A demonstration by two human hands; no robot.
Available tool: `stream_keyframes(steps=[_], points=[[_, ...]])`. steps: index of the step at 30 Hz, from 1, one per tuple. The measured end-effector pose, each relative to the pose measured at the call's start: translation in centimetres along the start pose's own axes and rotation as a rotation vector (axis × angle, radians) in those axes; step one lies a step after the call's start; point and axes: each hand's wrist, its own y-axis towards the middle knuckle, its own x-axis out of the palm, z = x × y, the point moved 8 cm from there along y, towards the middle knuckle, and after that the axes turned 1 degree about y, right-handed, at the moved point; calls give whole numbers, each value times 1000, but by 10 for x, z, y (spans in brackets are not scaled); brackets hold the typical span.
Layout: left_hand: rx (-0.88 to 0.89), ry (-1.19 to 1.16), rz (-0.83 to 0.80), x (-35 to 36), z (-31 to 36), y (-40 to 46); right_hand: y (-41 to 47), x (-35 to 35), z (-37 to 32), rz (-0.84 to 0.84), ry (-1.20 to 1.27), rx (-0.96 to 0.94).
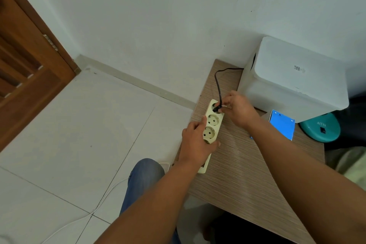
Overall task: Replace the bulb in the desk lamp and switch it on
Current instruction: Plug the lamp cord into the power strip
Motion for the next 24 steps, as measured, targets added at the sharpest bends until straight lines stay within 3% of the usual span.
stream_keyframes(steps=[12, 17, 24], points=[[-26, 197, -101, -4, 16, 0, -19, 4, -2, -38, 102, 234], [-19, 305, -93, -12, 33, -2, -64, -19, 0, 97, 190, 242], [214, 318, 73, -2, 103, -22, -140, -59, 33, 306, 320, 282]])
